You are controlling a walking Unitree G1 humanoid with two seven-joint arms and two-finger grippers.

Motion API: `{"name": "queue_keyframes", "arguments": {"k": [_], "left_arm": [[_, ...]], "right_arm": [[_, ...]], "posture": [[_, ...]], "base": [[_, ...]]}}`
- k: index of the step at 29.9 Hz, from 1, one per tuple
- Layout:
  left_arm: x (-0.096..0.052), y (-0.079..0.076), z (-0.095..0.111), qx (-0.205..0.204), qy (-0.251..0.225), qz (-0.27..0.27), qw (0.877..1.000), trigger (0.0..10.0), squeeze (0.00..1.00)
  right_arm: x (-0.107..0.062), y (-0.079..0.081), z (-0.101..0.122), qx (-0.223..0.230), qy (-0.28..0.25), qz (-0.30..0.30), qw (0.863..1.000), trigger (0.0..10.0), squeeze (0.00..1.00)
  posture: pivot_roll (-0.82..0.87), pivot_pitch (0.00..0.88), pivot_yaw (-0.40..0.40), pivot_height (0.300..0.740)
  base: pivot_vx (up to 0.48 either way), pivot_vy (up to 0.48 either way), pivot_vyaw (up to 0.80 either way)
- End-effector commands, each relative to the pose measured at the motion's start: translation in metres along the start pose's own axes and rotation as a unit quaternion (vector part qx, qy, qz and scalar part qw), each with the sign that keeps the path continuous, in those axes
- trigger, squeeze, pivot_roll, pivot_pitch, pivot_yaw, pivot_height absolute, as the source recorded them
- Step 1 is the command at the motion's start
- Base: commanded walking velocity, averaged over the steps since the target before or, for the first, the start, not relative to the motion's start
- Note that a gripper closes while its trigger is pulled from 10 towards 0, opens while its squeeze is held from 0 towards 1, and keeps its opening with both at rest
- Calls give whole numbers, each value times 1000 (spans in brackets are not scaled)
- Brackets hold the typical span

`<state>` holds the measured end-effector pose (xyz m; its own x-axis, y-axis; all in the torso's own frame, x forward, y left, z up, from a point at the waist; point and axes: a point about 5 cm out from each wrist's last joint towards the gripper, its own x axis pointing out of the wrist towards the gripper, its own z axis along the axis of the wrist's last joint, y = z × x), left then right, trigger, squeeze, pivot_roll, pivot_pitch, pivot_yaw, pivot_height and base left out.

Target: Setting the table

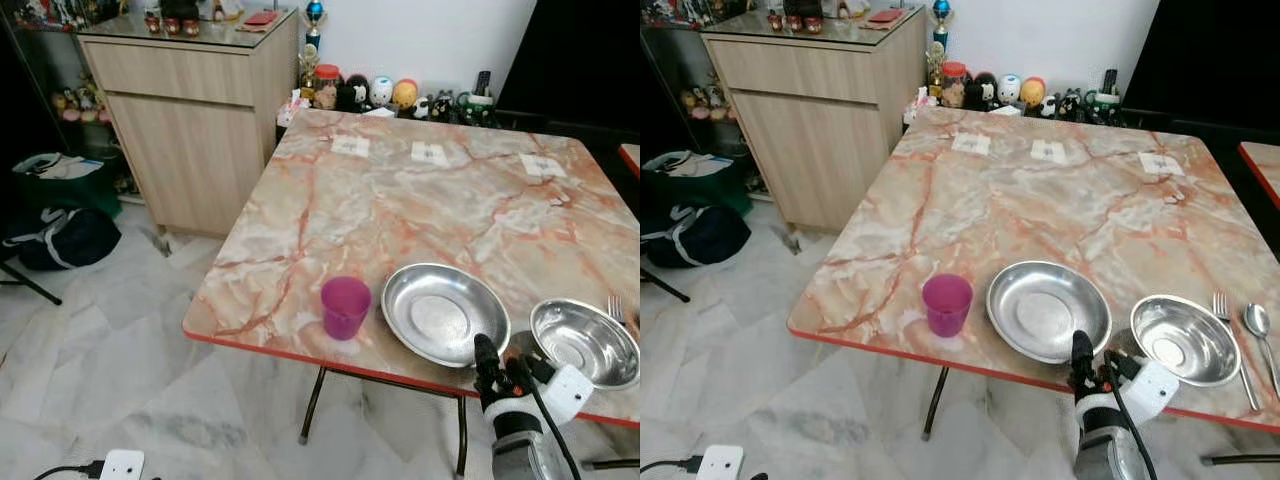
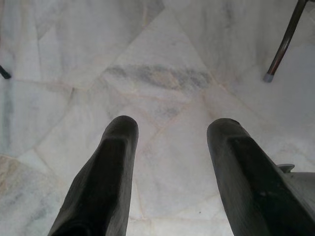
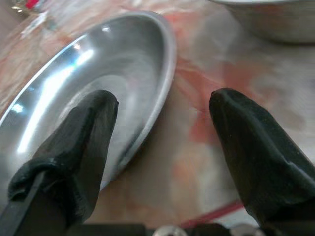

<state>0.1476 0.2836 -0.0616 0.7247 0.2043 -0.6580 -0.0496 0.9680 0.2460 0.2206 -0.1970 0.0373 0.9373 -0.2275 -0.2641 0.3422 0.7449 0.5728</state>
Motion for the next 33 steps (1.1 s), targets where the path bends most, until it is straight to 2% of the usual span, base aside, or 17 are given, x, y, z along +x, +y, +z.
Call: {"name": "queue_keyframes", "arguments": {"k": [1, 12, 17, 21, 33], "left_arm": [[-2, 2, -5, 8, 10, 1, 1000, 10000, 0], [-1, 2, -4, 2, 8, 5, 1000, 10000, 0], [-2, 2, -5, 0, 10, 7, 1000, 10000, 0], [-2, 2, -6, -2, 11, 6, 1000, 10000, 0], [-3, 1, -9, -2, 15, 7, 1000, 10000, 0]], "right_arm": [[3, 12, -6, 46, -1, -6, 999, 10000, 0], [12, 12, -4, 48, -1, -1, 999, 10000, 0], [18, 17, -1, 49, -4, 3, 999, 10000, 0], [24, 21, 2, 39, -6, 6, 999, 10000, 0], [31, 19, 1, 10, -2, -16, 1000, 10000, 0]], "posture": [[138, 21, -62, 740], [144, 13, -69, 740], [142, 8, -70, 740], [146, 7, -74, 740], [141, 4, -76, 740]], "base": [[0, 0, 0], [0, 0, 0], [0, 0, 0], [0, 0, 0], [0, 0, 0]]}}
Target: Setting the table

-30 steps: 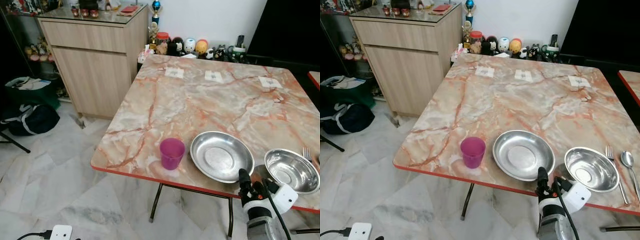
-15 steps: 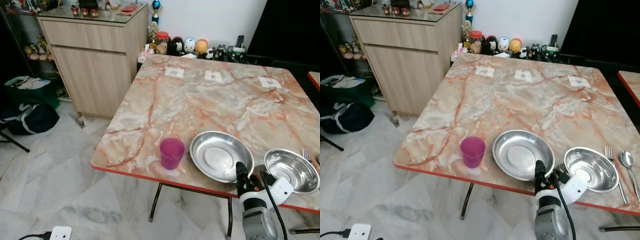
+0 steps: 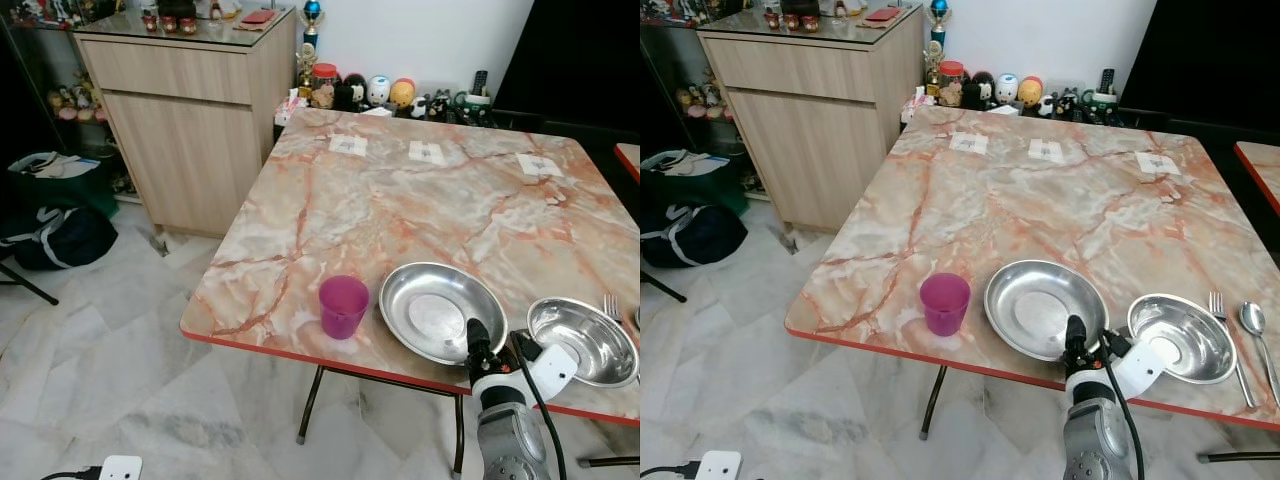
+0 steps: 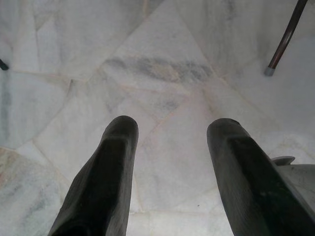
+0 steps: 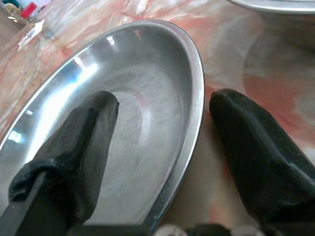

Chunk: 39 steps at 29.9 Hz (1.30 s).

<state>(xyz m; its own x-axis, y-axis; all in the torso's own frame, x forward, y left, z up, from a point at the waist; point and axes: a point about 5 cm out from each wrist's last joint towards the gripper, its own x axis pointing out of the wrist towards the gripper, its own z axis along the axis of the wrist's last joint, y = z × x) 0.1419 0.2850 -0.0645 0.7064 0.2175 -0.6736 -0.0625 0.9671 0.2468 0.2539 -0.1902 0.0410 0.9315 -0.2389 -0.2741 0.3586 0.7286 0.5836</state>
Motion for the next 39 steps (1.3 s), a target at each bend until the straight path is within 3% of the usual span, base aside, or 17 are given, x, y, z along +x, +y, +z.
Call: {"name": "queue_keyframes", "arguments": {"k": [1, 7, 8, 9, 13, 14, 27, 28, 29, 30, 31, 39], "left_arm": [[-1, 0, -2, 2, 2, 2, 1000, 10000, 0], [-1, 1, -2, 2, 2, 2, 1000, 10000, 0], [-1, 1, -2, 2, 2, 2, 1000, 10000, 0], [-1, 0, -2, 2, 3, 2, 1000, 10000, 0], [0, 0, -1, 3, 2, 3, 1000, 10000, 0], [0, 0, -1, 3, 2, 2, 1000, 10000, 0], [1, 0, 1, 8, 1, -1, 1000, 10000, 0], [1, 0, 1, 12, 1, -4, 1000, 10000, 0], [1, -1, 1, 14, 1, -5, 1000, 10000, 0], [1, -1, 1, 15, 1, -6, 1000, 10000, 0], [1, -1, 1, 16, 1, -7, 1000, 10000, 0], [2, -8, 5, 44, -13, -32, 998, 10000, 0]], "right_arm": [[2, 0, 0, -4, -2, -11, 1000, 10000, 0], [8, -1, -2, -20, 8, -26, 999, 10000, 0], [9, -1, -2, -23, 10, -27, 999, 8078, 0], [10, 0, -3, -28, 15, -26, 999, 0, 0], [13, 1, -3, -35, 15, -23, 999, 0, 0], [14, 2, -2, -36, 15, -24, 999, 10000, 0], [20, 3, -6, -49, 32, -34, 998, 10000, 0], [20, 3, -7, -46, 32, -34, 998, 7843, 0], [20, 3, -7, -45, 32, -34, 998, 4431, 0], [20, 3, -7, -44, 32, -34, 998, 4431, 0], [20, 4, -7, -48, 34, -32, 998, 0, 0], [21, 6, -10, -49, 39, -29, 998, 0, 0]], "posture": [[141, 4, -76, 740], [140, 0, -76, 740], [140, 0, -76, 740], [142, 0, -77, 740], [145, 0, -78, 740], [143, 0, -78, 740], [145, 1, -75, 740], [145, 1, -75, 740], [145, 1, -75, 740], [145, 1, -75, 740], [145, 1, -75, 740], [149, 0, -76, 740]], "base": [[0, 0, 0], [0, 0, 0], [0, 0, 0], [0, 0, 0], [0, 0, 0], [0, 0, 0], [0, 0, 0], [0, 0, 0], [0, 0, 0], [0, 0, 0], [0, 0, 0], [0, 0, 0]]}}
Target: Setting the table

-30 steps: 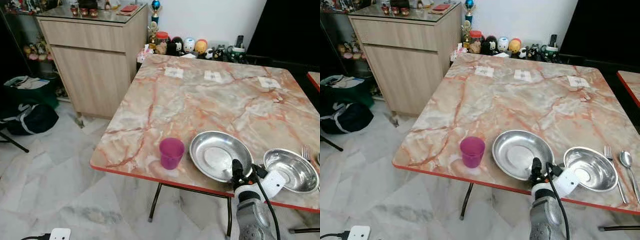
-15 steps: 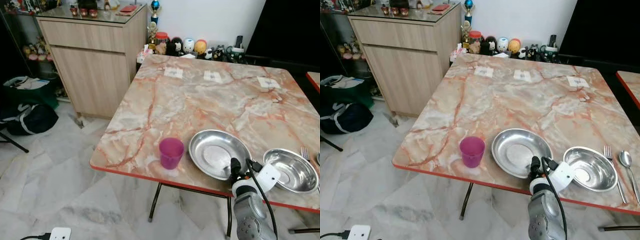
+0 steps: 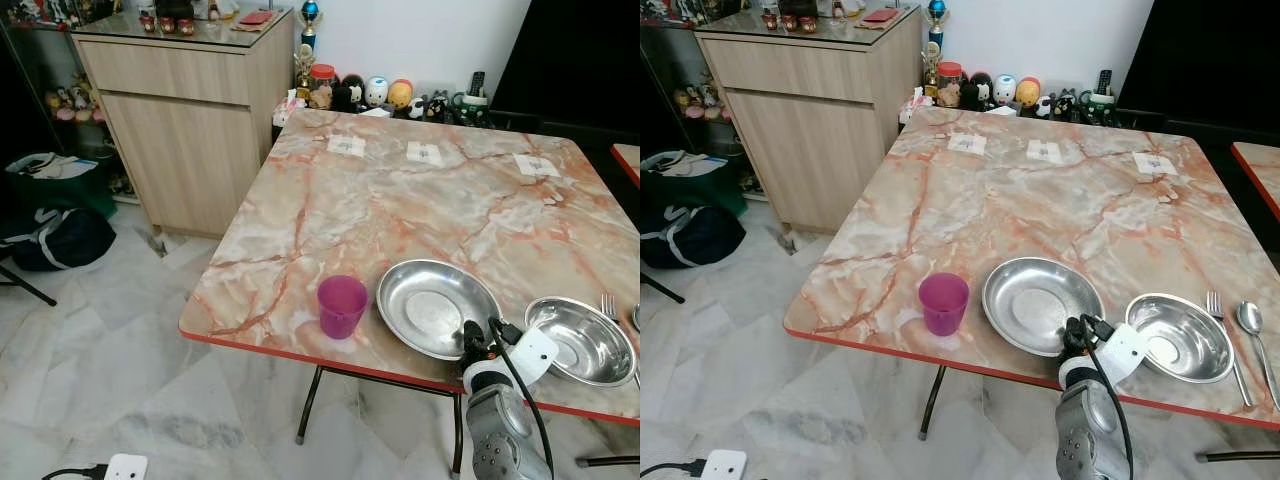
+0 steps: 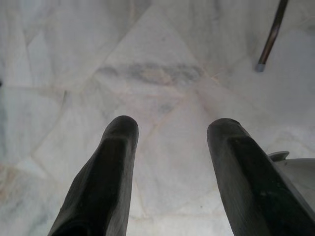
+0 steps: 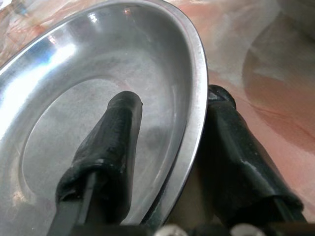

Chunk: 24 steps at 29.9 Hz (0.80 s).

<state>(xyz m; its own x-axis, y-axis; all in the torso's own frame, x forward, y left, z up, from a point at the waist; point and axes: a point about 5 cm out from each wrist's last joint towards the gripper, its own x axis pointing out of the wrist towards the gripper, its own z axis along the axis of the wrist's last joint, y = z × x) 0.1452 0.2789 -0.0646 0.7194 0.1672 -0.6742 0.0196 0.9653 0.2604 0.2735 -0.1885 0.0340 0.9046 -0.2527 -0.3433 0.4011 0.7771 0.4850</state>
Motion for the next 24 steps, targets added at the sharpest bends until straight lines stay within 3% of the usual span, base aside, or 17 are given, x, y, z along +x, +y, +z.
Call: {"name": "queue_keyframes", "arguments": {"k": [1, 13, 19, 24], "left_arm": [[1, -3, 3, 12, -7, -9, 1000, 10000, 0], [4, -5, 7, 25, -11, -17, 999, 10000, 0], [4, -6, 8, 29, -13, -15, 999, 10000, 0], [5, -7, 9, 29, -14, -13, 999, 10000, 0]], "right_arm": [[1, 3, -4, 2, 15, 1, 1000, 0, 0], [2, 6, -2, -4, 5, 4, 1000, 0, 0], [-1, 18, 23, -43, -95, 41, 994, 0, 0], [-4, 29, 36, -57, -143, 74, 985, 0, 0]], "posture": [[149, 0, -76, 740], [151, 0, -73, 740], [156, 0, -73, 740], [151, 0, -71, 740]], "base": [[0, 0, 0], [0, 0, 0], [0, 0, 0], [0, 0, 0]]}}
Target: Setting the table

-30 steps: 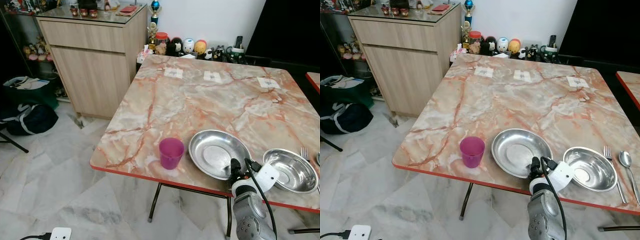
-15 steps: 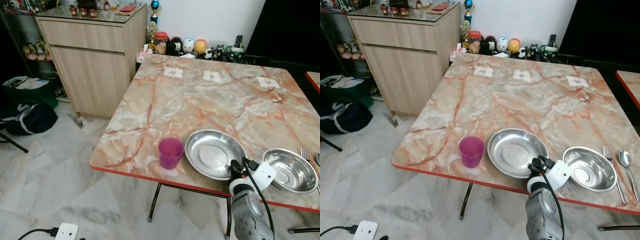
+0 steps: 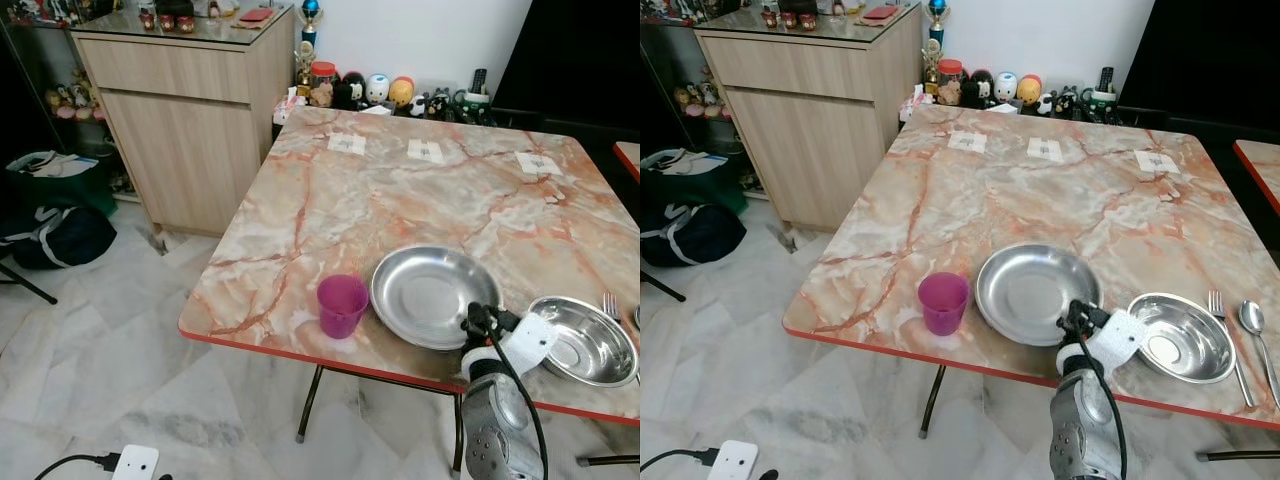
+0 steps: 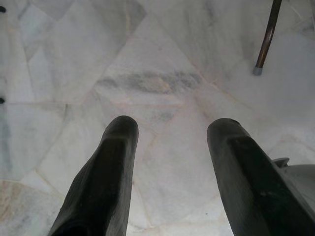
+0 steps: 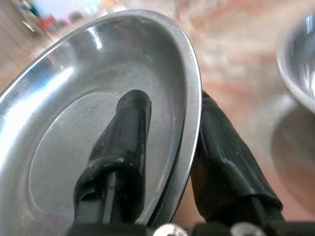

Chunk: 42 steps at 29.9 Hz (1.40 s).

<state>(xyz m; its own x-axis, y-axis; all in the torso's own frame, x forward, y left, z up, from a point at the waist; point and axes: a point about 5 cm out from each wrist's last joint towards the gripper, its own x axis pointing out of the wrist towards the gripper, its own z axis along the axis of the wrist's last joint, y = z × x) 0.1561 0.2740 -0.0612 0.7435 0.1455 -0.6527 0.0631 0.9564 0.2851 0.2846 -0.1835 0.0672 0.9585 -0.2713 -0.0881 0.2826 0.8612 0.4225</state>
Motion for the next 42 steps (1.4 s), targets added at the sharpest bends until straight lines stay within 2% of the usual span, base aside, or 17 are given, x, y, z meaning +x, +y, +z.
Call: {"name": "queue_keyframes", "arguments": {"k": [1, 4, 5, 8, 10, 13, 14, 15, 16, 20, 22, 30, 36, 42], "left_arm": [[0, -4, -1, 5, 4, -5, 1000, 10000, 0], [1, -4, 0, 7, 2, 0, 1000, 10000, 0], [1, -5, 0, 7, 1, 0, 1000, 10000, 0], [1, -5, 0, 7, 2, 0, 1000, 10000, 0], [1, -5, 0, 6, 2, 1, 1000, 10000, 0], [1, -4, -1, 2, 5, 10, 1000, 10000, 0], [1, -4, -2, -1, 6, 12, 1000, 10000, 0], [1, -4, -2, -4, 7, 14, 1000, 10000, 0], [0, -4, -2, -5, 8, 15, 1000, 10000, 0], [0, -2, -4, -3, 14, 15, 1000, 10000, 0], [-2, 0, -9, -5, 29, 23, 999, 10000, 0], [-4, 0, -17, 14, 62, 35, 997, 10000, 0], [-4, -1, -20, 15, 70, 36, 997, 10000, 0], [-2, 4, -16, 26, 73, 37, 996, 10000, 0]], "right_arm": [[1, 5, 14, -8, -39, 19, 999, 0, 0], [1, 10, 21, -46, -67, 32, 996, 0, 0], [1, 14, 26, -66, -91, 40, 993, 0, 0], [3, 18, 45, -40, -137, 44, 989, 0, 0], [3, 19, 48, -29, -143, 51, 988, 0, 0], [2, 20, 66, -35, -183, 62, 981, 0, 0], [2, 18, 71, -31, -193, 56, 979, 7373, 0], [1, 17, 74, -27, -199, 52, 978, 7373, 0], [1, 15, 79, -22, -208, 49, 977, 10000, 0], [1, 13, 95, 33, -228, 50, 972, 10000, 0], [-1, 20, 91, 95, -207, 79, 971, 10000, 0], [-7, 38, 80, 112, -178, 130, 969, 10000, 0], [-7, 35, 81, 117, -173, 134, 969, 10000, 0], [-5, 39, 78, 134, -181, 132, 965, 10000, 0]], "posture": [[151, 0, -71, 740], [150, 0, -71, 740], [148, 0, -68, 740], [148, 0, -68, 740], [148, 0, -65, 740], [148, 0, -62, 740], [147, 0, -60, 740], [147, 0, -60, 740], [147, 0, -60, 740], [142, 0, -56, 740], [139, 0, -55, 740], [147, 11, -54, 740], [148, 9, -55, 740], [177, 0, -1, 740]], "base": [[0, 0, 0], [0, 0, 0], [0, 0, 0], [0, 0, 0], [0, 0, 0], [0, 0, 0], [0, 0, 0], [0, 0, 0], [0, 0, 0], [0, 0, 0], [0, 0, 0], [0, 0, 0], [0, -217, 0], [0, -284, 0]]}}
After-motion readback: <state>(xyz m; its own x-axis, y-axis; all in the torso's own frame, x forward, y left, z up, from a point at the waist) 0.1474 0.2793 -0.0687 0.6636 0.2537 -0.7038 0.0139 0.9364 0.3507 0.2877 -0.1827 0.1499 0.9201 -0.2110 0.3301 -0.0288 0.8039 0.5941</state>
